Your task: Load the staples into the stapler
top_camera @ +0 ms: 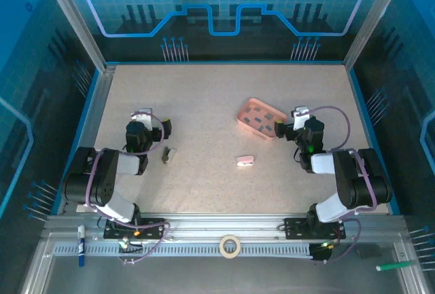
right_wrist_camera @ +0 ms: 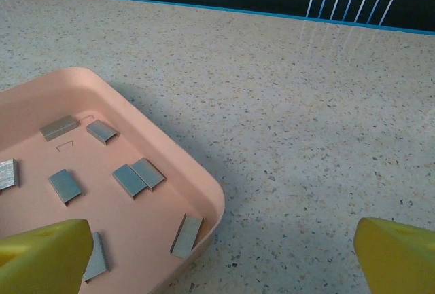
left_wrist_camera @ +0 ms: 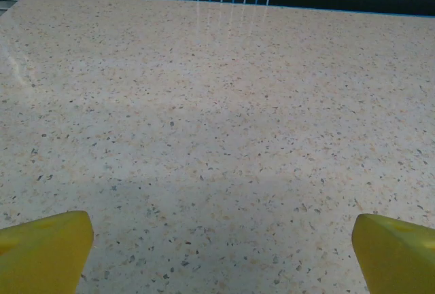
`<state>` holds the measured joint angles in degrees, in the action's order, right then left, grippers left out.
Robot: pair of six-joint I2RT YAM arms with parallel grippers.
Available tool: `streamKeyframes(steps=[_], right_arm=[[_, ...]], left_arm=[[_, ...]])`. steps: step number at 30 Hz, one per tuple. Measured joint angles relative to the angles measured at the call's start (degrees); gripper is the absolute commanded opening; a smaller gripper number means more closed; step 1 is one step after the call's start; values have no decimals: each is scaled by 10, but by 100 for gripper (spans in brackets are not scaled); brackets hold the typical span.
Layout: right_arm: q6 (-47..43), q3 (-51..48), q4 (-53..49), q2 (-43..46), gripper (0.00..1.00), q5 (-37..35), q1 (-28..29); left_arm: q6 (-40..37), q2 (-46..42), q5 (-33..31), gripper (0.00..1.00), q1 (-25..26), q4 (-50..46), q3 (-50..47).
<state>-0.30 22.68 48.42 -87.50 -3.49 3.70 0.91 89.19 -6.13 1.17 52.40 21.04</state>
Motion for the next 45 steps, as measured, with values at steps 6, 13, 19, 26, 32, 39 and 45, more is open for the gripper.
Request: streamKeyframes(steps=[6,13,19,26,32,39,45], right_arm=[[0,0,0,0,100,0,0],[0,0,0,0,100,0,0],[0,0,0,0,100,0,0],[0,0,0,0,100,0,0],[0,1,-4,0,100,7,-2],[6,1,-37,29,100,21,-15],[29,38,-184,199,100,52,-15]], left_arm=[[0,0,0,99,0,-1,1],[0,0,0,99,0,-1,2],[0,0,0,99,0,-1,2],[0,0,0,99,0,-2,2],[0,0,1,93,0,-3,2],[-16,-74,30,89,1,-56,2],[-26,-203,56,81,37,-183,50]])
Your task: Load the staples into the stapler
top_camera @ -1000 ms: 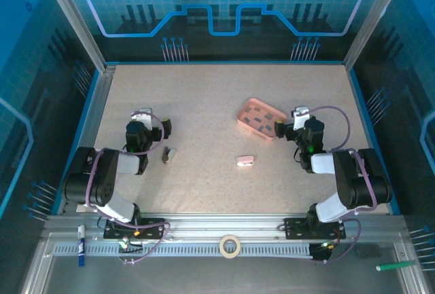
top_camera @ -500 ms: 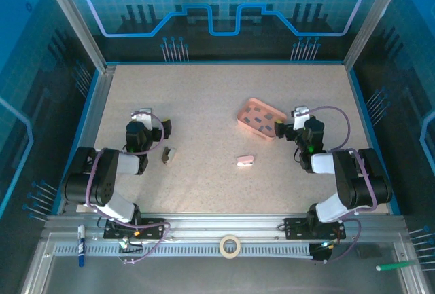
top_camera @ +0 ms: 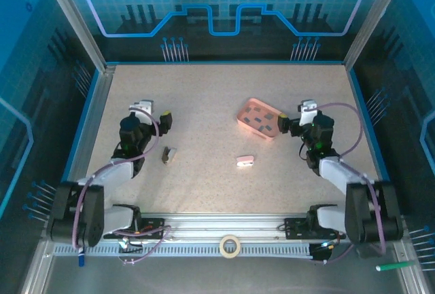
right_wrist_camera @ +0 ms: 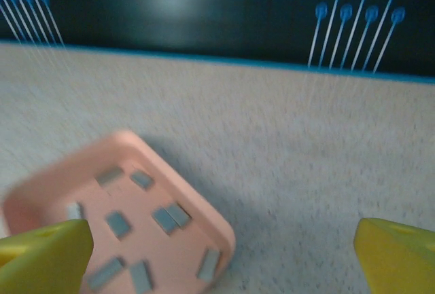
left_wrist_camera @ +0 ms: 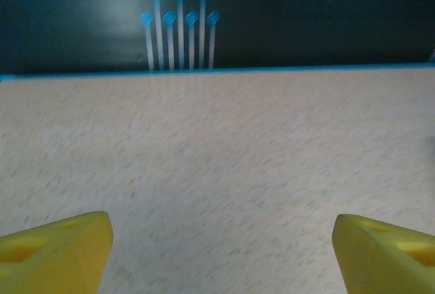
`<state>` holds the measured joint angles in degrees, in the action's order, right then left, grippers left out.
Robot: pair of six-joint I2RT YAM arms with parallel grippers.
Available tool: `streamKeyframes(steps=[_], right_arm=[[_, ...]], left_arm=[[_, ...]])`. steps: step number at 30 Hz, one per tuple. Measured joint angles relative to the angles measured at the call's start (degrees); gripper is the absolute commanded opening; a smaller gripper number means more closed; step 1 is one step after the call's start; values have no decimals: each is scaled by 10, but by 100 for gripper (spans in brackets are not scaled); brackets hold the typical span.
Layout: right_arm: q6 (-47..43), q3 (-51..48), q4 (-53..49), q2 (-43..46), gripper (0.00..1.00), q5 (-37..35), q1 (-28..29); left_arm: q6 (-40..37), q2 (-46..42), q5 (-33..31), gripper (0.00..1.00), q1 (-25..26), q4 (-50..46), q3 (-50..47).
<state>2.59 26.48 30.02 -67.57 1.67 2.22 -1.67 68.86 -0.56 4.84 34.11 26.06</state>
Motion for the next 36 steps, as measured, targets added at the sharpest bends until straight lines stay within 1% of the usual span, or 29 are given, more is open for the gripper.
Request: streamKeyframes(steps=[4,8,12,16,21,26,29,34,36], right_arm=[[53,31,-93,115,100,32,0],[123,31,-177,191,100,58,0],[188,-1,-232,244,100,79,0],[234,-37,-276,271,100,97,0],[269,-61,-300,281,100,106,0],[290,-81,-302,301,100,108,0],[299,-91,-305,313,100,108,0],[307,-96,-327,346,100,108,0],[309,-99,-338,366,100,106,0]], left_arm=[[-13,-22,49,75,52,-103,72],[-45,-5,103,70,123,-213,146],[-96,63,165,70,194,-312,226],[-164,155,194,70,258,-406,301],[-256,268,218,66,323,-526,412],[-330,362,221,66,370,-622,520],[-356,403,214,67,392,-654,561],[-376,456,197,67,419,-682,606],[-379,473,192,63,426,-686,616]])
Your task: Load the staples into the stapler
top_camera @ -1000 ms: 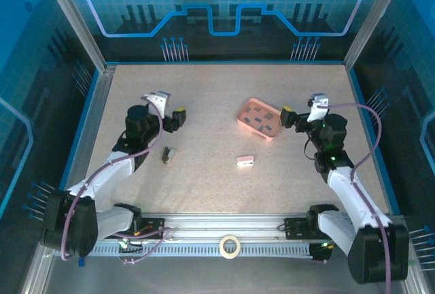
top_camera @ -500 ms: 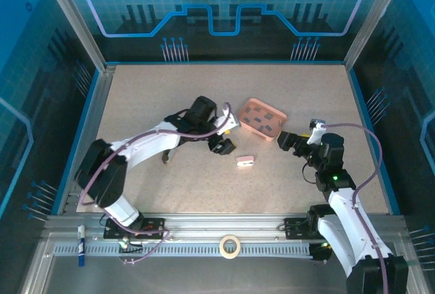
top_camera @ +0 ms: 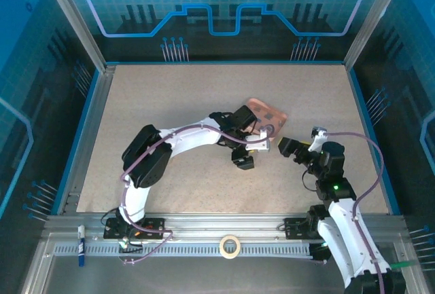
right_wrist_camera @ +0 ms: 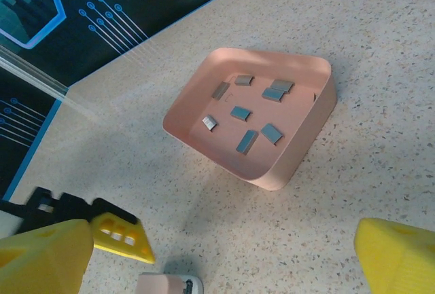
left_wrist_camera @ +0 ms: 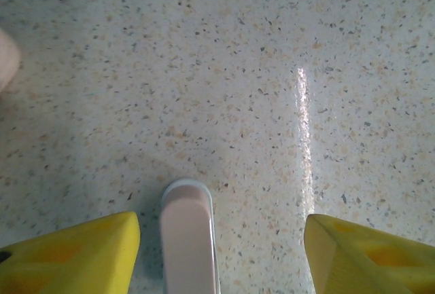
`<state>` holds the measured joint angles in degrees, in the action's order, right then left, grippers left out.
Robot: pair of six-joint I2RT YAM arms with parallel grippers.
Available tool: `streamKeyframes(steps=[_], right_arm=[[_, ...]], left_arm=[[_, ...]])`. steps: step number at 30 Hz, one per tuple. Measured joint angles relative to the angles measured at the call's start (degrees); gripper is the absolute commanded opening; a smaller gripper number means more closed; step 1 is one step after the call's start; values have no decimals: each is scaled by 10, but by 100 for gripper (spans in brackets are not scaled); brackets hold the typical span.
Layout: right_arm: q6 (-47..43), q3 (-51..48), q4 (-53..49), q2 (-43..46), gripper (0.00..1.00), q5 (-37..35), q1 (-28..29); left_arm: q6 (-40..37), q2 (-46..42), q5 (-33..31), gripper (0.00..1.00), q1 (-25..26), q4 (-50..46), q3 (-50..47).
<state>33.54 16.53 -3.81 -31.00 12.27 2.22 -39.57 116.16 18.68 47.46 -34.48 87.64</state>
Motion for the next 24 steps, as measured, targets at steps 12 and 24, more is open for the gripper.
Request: streamKeyframes(steps=[12,24], right_arm=[[16,-28,-33,58,100,-7,0],[16,-28,-44,45,100,-4,0]], left_arm=[[-13,56,-37,58,8,-12,34],[-13,59,-54,19,8,-9,33]])
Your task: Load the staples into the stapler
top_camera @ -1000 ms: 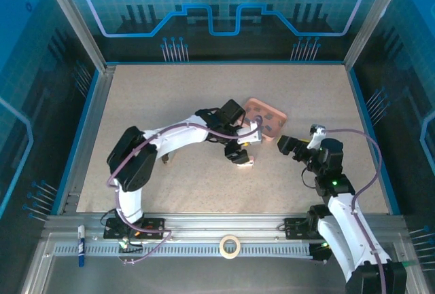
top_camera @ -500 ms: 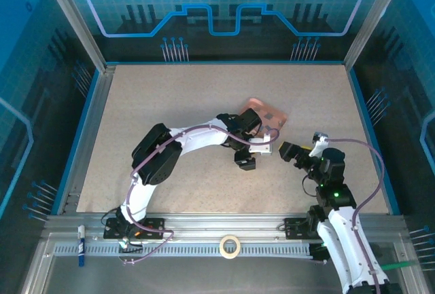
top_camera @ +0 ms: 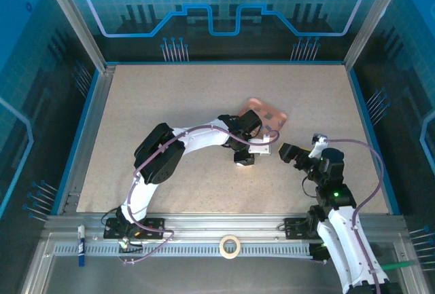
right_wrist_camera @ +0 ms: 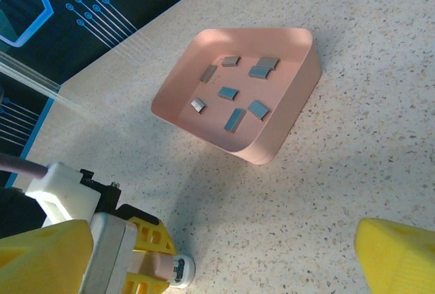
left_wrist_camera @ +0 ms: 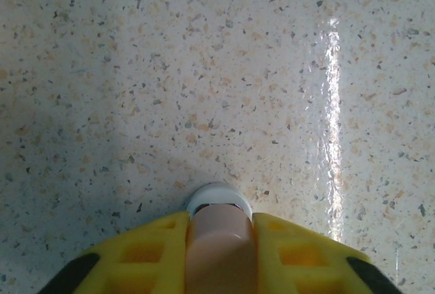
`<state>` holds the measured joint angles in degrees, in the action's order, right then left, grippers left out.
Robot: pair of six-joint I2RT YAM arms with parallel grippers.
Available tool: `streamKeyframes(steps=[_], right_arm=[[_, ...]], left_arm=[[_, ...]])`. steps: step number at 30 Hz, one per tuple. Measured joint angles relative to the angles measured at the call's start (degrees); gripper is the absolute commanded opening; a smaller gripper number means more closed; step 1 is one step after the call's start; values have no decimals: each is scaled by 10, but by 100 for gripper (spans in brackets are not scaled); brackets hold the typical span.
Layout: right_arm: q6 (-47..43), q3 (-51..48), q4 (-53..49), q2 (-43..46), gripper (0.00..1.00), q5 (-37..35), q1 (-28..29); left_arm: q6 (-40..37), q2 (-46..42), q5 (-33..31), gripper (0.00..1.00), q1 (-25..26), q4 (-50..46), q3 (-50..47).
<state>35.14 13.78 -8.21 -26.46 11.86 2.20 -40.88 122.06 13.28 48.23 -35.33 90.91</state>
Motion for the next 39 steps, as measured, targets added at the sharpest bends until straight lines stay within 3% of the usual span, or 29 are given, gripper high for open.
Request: streamKeyframes(steps=[5,11,17,26,39], right_arm=[[-2,21,-1,-57,100,28,0],[-8,65,30,-173,100,100,4],[-30,118,53,-264,91,174,62],[-56,159,54,-319,81,238,151],[-54,159,59,-322,73,242,158]], left_arm=[[4,-43,17,17,-10,49,-60],[27,-196,105,15,-55,195,-235],[49,-297,175,14,-83,354,-360],[90,-329,223,14,-95,516,-456],[125,-330,247,14,-98,619,-465]])
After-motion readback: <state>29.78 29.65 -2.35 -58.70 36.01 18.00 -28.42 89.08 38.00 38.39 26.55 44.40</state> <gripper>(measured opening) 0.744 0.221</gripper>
